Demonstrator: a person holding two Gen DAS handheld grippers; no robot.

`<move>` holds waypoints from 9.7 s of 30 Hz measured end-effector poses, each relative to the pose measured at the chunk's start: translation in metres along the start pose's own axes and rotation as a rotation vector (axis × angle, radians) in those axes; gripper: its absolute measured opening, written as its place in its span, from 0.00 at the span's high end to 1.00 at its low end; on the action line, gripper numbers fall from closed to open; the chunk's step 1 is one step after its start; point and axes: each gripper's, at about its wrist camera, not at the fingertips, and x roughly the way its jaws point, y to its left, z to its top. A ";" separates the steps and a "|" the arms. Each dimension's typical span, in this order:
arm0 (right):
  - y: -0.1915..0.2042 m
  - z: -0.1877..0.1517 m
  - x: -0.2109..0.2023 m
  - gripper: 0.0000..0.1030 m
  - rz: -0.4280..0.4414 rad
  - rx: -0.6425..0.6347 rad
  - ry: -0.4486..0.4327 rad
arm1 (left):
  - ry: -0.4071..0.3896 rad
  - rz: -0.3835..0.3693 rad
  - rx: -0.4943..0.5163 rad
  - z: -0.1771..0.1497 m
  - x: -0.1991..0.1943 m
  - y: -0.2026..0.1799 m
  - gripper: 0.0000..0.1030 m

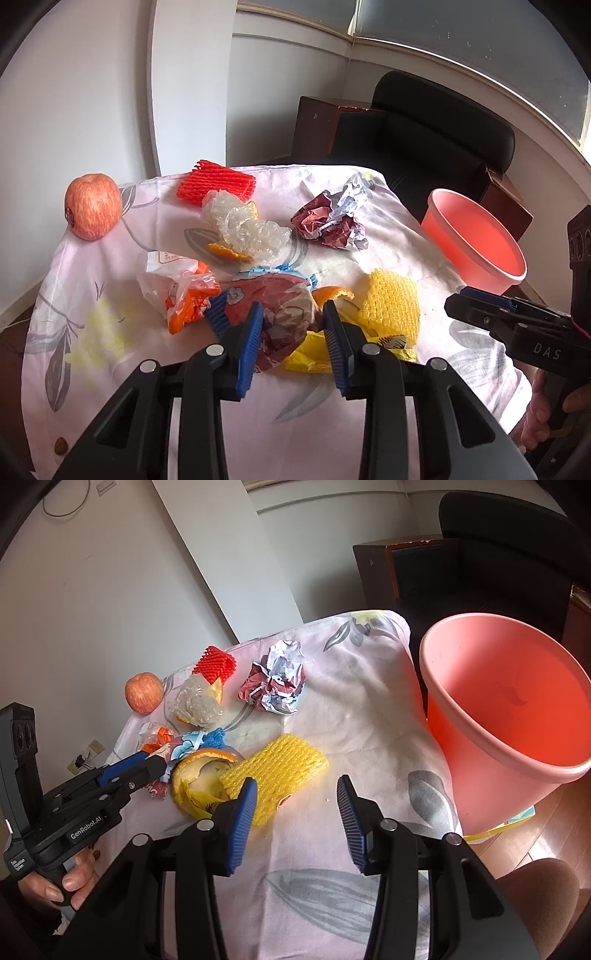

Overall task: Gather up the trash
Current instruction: 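Grasp crumpled red wrapper with left tool while right tool grasps yellow foam net, then carry red wrapper and yellow foam net in both tools over pink bucket, then open left tool releasing wrapper while right tool drops yellow net into bucket, then move both tools back to the table toward the blue foam net, then grasp white plastic bag with left tool while right tool grasps yellow plastic bag, then carry white bag and yellow bag in both tools over pink bucket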

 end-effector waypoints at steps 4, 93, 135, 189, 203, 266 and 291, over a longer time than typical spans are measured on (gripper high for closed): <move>0.003 -0.001 0.008 0.55 0.008 -0.003 0.023 | -0.019 -0.015 -0.025 -0.001 -0.008 0.009 0.79; -0.099 0.028 -0.091 0.89 -0.196 0.126 -0.351 | -0.171 -0.280 0.207 0.087 -0.022 -0.164 0.85; -0.196 0.035 -0.069 0.89 -0.319 0.301 -0.263 | -0.007 -0.376 0.181 0.114 0.096 -0.253 0.75; -0.067 0.010 -0.074 0.69 -0.069 0.148 -0.240 | -0.152 -0.052 0.009 0.057 -0.041 -0.050 0.53; -0.029 0.004 -0.035 0.69 0.004 0.088 -0.124 | -0.167 0.085 0.015 0.026 -0.055 0.005 0.53; 0.053 -0.005 0.024 0.82 0.102 -0.247 0.072 | -0.102 0.029 -0.191 0.016 -0.037 0.078 0.93; -0.018 0.009 -0.046 0.82 0.061 -0.054 -0.139 | -0.113 -0.076 -0.027 0.056 -0.027 -0.021 0.93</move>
